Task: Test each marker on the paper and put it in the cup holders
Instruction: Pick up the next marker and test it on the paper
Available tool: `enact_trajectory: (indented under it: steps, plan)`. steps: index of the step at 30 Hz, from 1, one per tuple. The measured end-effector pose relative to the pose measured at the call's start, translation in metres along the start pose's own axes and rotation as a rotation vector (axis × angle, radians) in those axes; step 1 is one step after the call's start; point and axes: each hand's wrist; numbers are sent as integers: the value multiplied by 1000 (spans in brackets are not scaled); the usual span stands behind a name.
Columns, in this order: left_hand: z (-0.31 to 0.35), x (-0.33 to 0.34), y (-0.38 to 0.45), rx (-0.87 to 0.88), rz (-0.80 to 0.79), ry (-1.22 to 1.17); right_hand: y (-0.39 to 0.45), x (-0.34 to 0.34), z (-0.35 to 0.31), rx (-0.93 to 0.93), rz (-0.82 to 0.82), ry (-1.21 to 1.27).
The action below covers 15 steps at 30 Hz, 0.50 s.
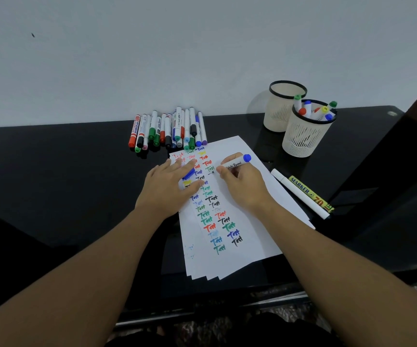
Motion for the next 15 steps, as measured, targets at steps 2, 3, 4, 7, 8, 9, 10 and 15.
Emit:
enact_trajectory:
  steps: [2, 3, 4, 7, 8, 9, 10, 15]
  plan:
    - [0, 0, 0, -1, 4, -3, 1, 0, 0, -20, -8, 9]
    - [0, 0, 0, -1, 4, -7, 0, 0, -1, -36, -18, 10]
    - [0, -1, -1, -3, 2, -12, 0, -1, -1, -54, -27, 11]
    - [2, -2, -1, -7, -9, -5, -2, -2, 1, -78, -31, 0]
    - [2, -3, -1, -10, -12, -3, -2, -2, 2, -75, -29, -3]
    - [2, -3, -1, -11, -13, -3, -2, -2, 3, -67, -29, -2]
    - [2, -3, -1, -12, -13, -5, -2, -2, 3, -59, -27, 5]
    - [2, -2, -1, -8, -5, -9, -2, -4, 3, -48, -29, 30]
Point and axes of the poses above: each hand's wrist, its own y-axis towards the middle knuckle, its own x-axis out of the palm, z = x × y, and after that the axes turned 7 degrees about x, right-handed
